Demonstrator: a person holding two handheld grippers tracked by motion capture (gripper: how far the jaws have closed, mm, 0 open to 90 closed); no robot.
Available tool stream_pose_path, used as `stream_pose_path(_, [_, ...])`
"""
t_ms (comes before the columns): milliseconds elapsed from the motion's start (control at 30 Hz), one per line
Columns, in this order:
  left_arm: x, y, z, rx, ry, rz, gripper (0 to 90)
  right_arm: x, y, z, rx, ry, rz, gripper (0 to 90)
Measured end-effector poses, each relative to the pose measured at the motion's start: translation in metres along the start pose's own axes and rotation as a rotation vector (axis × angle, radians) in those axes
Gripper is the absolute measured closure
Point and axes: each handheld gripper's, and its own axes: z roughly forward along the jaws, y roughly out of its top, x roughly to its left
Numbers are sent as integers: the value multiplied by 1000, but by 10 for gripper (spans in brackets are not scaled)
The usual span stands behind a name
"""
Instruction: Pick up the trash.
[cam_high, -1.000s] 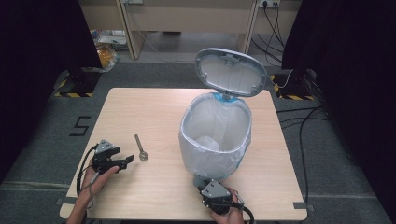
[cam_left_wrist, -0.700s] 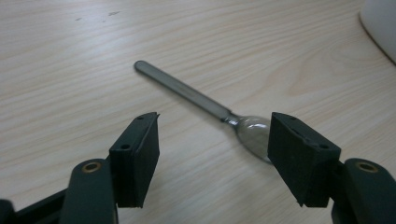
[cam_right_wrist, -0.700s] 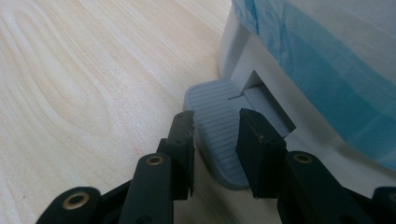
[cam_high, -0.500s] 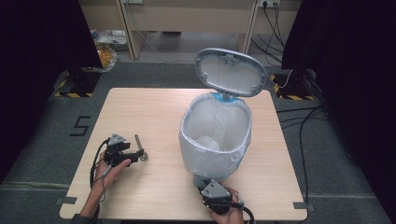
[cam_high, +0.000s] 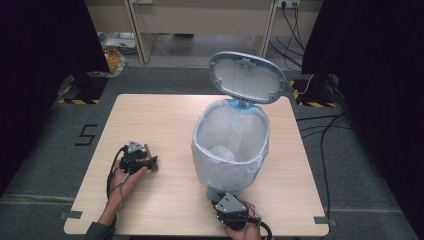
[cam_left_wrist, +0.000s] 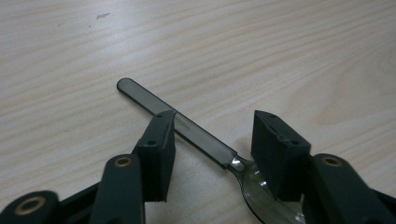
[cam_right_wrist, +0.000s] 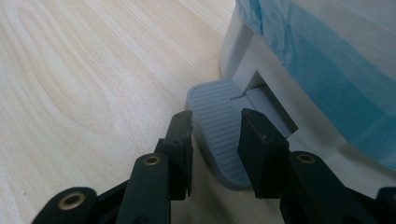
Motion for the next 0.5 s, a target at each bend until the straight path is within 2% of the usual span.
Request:
stream_pose_path(100, [0, 0, 1, -8, 13, 19, 607, 0, 0, 0, 1, 1, -1, 644])
stream_pose_path(333, [3, 0, 0, -7, -14, 54, 757, 2, 1, 0, 7, -5, -14, 632])
stream_pose_path(500, [2, 1, 0, -2, -21, 70, 792, 2, 1, 0, 7, -4, -15, 632])
